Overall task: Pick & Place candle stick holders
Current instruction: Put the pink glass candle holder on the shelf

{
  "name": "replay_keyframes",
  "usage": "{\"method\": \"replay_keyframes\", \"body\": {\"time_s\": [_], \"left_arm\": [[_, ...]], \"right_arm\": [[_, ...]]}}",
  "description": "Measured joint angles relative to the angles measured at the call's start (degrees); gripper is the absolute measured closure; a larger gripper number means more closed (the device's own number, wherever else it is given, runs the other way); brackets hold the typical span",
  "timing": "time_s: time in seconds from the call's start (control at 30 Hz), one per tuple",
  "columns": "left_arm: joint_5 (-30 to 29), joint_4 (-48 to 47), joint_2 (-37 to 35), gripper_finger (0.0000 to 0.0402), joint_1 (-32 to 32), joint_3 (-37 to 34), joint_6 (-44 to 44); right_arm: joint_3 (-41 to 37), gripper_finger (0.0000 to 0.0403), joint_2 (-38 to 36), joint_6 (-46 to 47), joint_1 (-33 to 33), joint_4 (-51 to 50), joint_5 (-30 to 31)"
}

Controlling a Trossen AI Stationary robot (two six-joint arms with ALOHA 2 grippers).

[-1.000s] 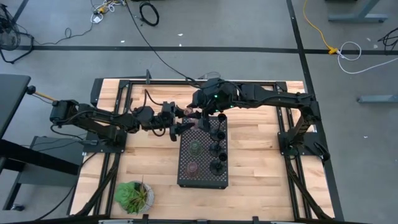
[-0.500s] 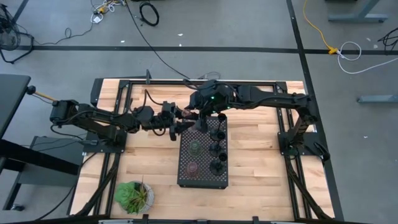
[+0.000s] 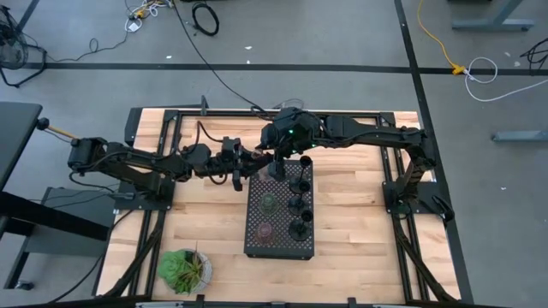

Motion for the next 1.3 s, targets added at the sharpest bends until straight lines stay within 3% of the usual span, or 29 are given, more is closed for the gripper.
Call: {"method": "replay_keyframes", "body": {"time_s": [0.5,0.7,1.3], "left_arm": [[3.19,-4.12,0.58,0.0275,-0.13,-0.39,-3.15],[2.84,-6.09,0.37,0.0275,-0.11,-0.17,-4.01],[-1.16,-6.87,2.27,0.0275,-0.28,0.02,6.9]], "right_arm": [[0.2,0.0203,-1.0,-3.96,-0.4,3.49,-0.27],[0.13,0.0211,-3.05,-4.84,-0.73,4.96,4.34],[0.13,0.0232,-7.1,-4.1,-1.36,3.91,4.59]]}}
